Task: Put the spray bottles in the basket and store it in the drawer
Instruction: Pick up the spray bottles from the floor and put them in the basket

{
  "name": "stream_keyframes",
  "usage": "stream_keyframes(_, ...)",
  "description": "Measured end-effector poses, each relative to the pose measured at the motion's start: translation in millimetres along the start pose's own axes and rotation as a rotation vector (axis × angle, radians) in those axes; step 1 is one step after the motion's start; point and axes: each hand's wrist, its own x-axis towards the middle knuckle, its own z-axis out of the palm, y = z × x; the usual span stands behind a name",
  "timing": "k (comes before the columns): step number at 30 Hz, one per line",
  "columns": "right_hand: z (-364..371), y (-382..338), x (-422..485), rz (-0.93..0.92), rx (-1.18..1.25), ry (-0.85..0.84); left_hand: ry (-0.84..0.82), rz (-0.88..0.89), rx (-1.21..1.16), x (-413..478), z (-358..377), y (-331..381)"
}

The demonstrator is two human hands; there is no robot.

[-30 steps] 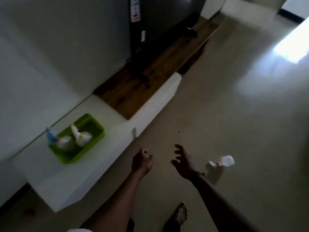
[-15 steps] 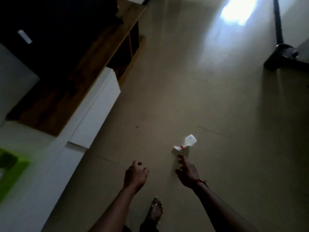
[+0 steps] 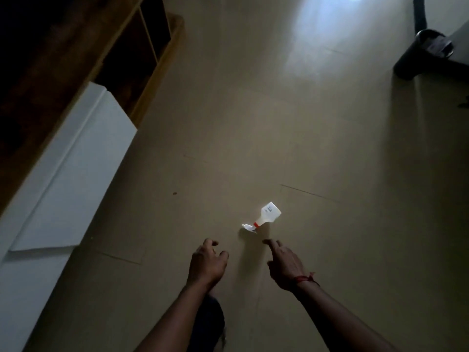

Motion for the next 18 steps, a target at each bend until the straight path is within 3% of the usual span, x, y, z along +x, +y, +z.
stream_keyframes(8,44.1,59.6,139.1,-0.026,-0.144,-0.074,0.007,-0.014,0.04,119.2,82.0,-13.9)
stream_keyframes(18,161.8,134.4,318.7,-0.306,-0.567,0.024,0.076,-0.127,-0.02,266.7,192.4,-76.8)
